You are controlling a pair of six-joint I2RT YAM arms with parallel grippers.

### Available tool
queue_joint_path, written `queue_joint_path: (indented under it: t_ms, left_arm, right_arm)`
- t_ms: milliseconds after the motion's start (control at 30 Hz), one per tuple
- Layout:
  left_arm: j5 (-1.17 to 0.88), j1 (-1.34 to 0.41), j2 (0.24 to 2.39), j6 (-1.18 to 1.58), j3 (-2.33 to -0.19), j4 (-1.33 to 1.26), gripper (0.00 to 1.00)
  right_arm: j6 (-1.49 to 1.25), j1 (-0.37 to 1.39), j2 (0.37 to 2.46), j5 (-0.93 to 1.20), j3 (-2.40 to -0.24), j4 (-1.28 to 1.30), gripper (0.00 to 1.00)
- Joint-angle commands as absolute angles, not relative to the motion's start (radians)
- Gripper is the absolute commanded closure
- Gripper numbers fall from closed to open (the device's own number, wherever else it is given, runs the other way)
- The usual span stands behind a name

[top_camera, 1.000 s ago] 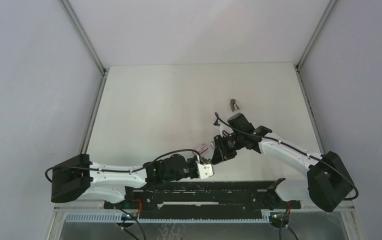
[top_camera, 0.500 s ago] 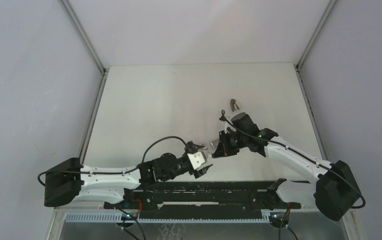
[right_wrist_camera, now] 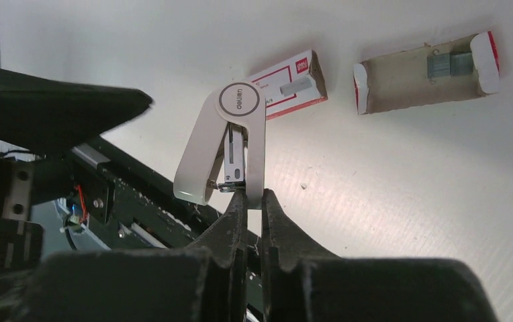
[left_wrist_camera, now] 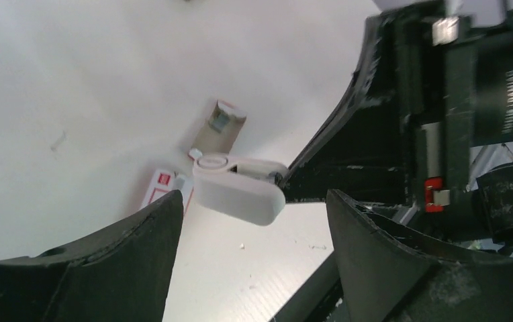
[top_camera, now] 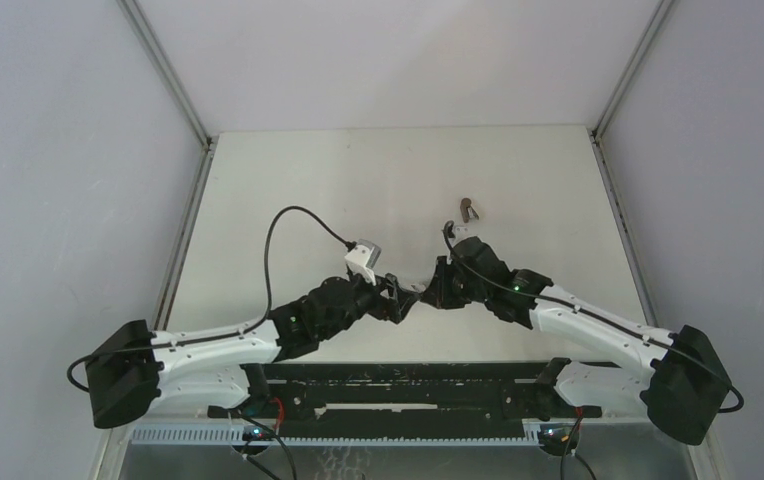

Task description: Load the staples into the stapler

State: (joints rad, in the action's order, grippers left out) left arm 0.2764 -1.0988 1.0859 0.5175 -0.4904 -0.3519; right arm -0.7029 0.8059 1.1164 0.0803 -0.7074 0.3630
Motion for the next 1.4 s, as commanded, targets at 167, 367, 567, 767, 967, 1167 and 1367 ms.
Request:
queue_joint_path:
  t_ms: [167,367,567,767,967,1167,1367]
  left_arm:
    - [0.166,-1.072,1.205,0.659,-0.599,-0.272,0.18]
    - [0.179,-1.04,1.226,0.697,-0.574,-0.314,0.2]
    - [0.208,-1.008,1.22,0.698,-0.56,-0.316,0.25]
    - [0.233,-0.986,1.186,0.677,-0.544,-0.259,0.3]
    - [0.282,-0.967,1.122,0.651,-0.503,-0.196,0.32]
    - [0.311,-0.934,1.07,0.647,-0.455,-0.177,0.32]
    - [0.331,-0.885,1.041,0.644,-0.4,-0.185,0.32]
  right_arm:
    - [-0.747,0.839,1.119,-0.025,-0.709,0.304,1.0]
    - [-0.734,0.845,1.111,-0.024,-0.709,0.311,1.0]
    - [-0.72,0.845,1.097,-0.008,-0.709,0.308,1.0]
    - [-0.716,0.844,1.087,-0.004,-0.709,0.319,1.0]
    - [-0.708,0.823,1.063,0.031,-0.708,0.329,1.0]
    - [-0.688,0.779,1.039,0.125,-0.708,0.348,1.0]
    - [-0.672,0.731,0.995,0.251,-0.707,0.366,1.0]
